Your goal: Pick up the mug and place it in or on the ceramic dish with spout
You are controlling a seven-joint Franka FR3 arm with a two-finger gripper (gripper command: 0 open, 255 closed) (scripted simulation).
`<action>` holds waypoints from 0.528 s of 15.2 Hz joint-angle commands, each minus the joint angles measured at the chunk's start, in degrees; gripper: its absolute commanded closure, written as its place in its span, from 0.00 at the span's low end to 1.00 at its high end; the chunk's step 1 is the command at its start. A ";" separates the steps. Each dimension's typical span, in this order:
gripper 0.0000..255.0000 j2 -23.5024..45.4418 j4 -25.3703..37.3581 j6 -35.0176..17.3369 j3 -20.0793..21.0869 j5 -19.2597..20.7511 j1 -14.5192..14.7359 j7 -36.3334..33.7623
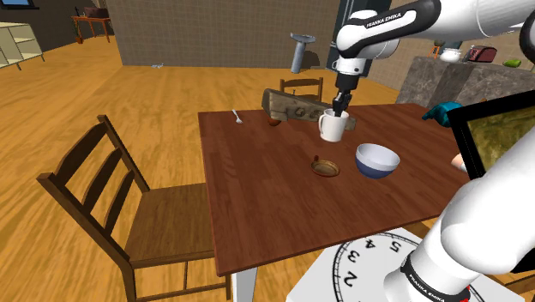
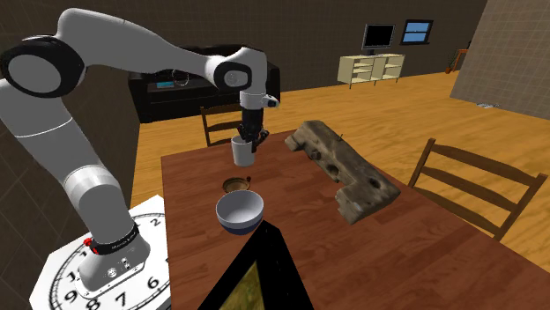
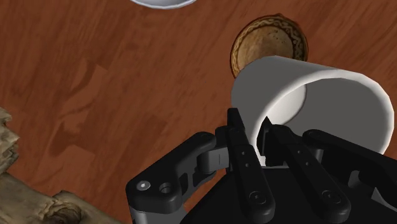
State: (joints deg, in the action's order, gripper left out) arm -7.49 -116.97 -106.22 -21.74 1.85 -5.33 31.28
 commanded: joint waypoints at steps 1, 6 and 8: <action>1.00 -3.71 -3.36 0.18 1.52 1.00 0.81 -2.93; 1.00 -6.26 -7.99 -1.98 2.96 1.45 1.38 -5.36; 1.00 -5.90 -9.20 -3.54 2.85 1.40 1.36 -5.27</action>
State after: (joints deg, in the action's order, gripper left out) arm -13.54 -125.54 -108.93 -18.89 3.28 -3.99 26.05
